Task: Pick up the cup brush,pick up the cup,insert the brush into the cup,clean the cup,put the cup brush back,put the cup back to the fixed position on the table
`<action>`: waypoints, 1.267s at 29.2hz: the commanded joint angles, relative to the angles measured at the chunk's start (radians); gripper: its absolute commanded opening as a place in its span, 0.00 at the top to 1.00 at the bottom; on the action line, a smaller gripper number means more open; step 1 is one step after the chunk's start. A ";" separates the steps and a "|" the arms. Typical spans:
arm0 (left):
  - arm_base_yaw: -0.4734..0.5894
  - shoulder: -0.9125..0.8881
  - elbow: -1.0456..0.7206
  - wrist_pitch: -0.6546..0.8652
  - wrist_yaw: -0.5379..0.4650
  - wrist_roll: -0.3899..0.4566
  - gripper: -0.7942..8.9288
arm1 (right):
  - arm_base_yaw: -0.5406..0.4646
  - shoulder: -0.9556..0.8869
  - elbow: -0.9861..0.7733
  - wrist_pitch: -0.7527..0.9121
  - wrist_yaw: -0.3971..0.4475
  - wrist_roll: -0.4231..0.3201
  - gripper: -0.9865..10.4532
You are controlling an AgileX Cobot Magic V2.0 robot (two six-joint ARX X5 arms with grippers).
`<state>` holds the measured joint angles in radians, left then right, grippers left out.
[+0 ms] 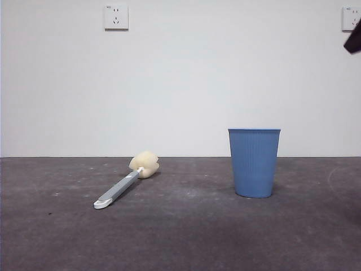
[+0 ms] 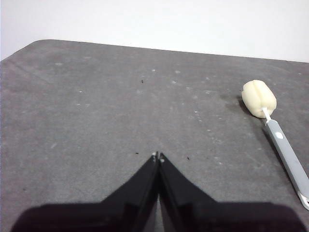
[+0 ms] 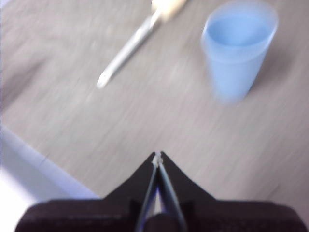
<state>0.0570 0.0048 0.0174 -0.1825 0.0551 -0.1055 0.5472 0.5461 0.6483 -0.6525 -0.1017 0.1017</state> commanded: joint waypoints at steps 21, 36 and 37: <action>0.003 -0.002 -0.013 0.002 0.000 -0.003 0.92 | -0.522 -0.523 -0.621 0.505 0.024 -0.065 0.91; 0.003 -0.002 -0.013 0.002 0.000 -0.003 0.92 | -0.521 -0.545 -0.643 0.473 0.031 -0.009 0.91; 0.003 -0.002 -0.013 0.002 0.000 -0.003 0.92 | -0.521 -0.545 -0.643 0.473 0.030 -0.009 0.91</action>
<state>0.0570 0.0048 0.0174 -0.1825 0.0551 -0.1059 0.0261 0.0040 0.0200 -0.1776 -0.0750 0.0814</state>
